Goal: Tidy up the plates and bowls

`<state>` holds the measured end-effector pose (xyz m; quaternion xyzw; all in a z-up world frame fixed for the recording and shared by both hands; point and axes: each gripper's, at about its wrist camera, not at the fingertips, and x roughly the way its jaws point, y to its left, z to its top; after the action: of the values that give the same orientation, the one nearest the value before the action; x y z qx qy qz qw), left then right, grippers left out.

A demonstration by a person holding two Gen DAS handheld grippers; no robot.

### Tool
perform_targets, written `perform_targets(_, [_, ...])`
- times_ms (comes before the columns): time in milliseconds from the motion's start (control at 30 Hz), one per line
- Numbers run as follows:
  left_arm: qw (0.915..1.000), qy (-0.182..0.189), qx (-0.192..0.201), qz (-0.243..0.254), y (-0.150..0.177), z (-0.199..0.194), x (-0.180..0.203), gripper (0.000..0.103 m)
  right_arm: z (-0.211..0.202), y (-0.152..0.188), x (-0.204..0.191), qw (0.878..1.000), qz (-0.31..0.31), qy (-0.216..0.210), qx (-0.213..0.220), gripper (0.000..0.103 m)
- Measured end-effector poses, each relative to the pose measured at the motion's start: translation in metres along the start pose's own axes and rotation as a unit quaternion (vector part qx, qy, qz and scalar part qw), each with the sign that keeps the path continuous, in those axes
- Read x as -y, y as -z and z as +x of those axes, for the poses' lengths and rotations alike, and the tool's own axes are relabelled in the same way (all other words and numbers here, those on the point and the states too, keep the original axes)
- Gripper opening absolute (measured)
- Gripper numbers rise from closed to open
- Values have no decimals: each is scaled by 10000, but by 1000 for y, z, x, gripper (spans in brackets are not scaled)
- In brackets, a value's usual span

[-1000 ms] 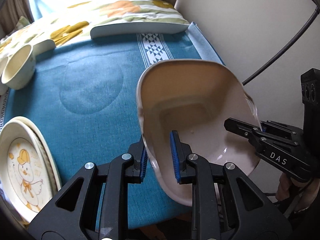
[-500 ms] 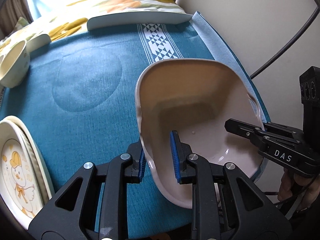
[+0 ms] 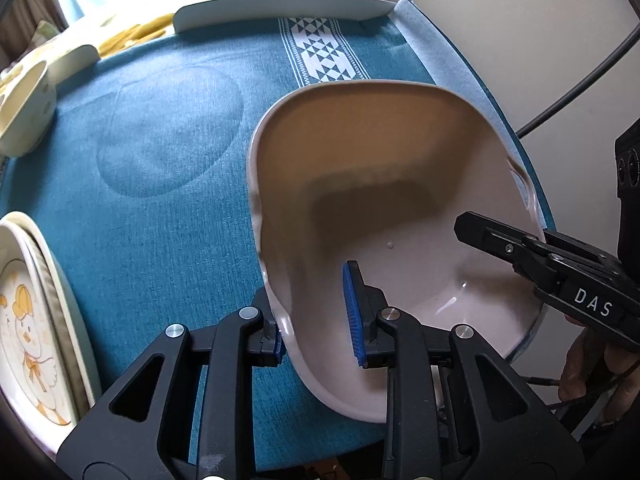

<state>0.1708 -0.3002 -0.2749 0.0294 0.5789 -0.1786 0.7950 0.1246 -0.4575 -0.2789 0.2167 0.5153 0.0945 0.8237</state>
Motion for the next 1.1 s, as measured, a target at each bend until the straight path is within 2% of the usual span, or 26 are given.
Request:
perform_targets(33, [10000,-10,-5,13,0,1,1,31,0,0,1,10000,47,-24,9,45])
perform_targets(67, [10000,-8,10,26,1,0,2,48,-1,0,2,9999,97,-61,24,53])
perform_targets(100, [10000,-40,55,36,1,-1,2,59,-1,1,4,9998,149,-92,40,53])
perform_targets(133, [9999,-95,127,41,2,-3,3,74,-3,0,5,9997,191,-118,57,53])
perform_targets(300, [9997,-104,206,21,5,-15,2,76,-18,-1,5,9995,209,-85,210,53])
perform_targets(400, [9993,-148,335,24,7,-35,-1,76,-40,-3,-3,9991,58,72,415,53])
perform_targets(500, [9980,-255,581,-5,9,-69,-6,76,-66,-8,-21,9975,-226,181,643,53])
perform_targets(633, [9929,-389,1102,-200,13,-131,-22,76,-93,-23,-59,9938,-731,29,836,53])
perform_targets(667, [9907,-436,1260,-271,14,-148,-28,78,-98,-27,-70,9925,-857,-67,869,57])
perform_targets(700, [9882,-483,1418,-329,15,-164,-35,81,-101,-32,-82,9910,-963,-179,910,74])
perform_targets(767, [9813,-644,1758,-445,14,-193,-51,100,-107,-40,-104,9867,-1157,-428,1060,100])
perform_targets(833, [9734,-863,2046,-566,10,-213,-69,103,-107,-51,-129,9818,-1374,-617,1154,102])
perform_targets(933, [9678,-1060,2144,-787,0,-227,-106,103,-94,-68,-169,9761,-1700,-698,1159,102])
perform_targets(1100, [9642,-972,2089,-1315,-12,-235,-180,103,-56,-92,-231,9739,-2024,-653,793,102])
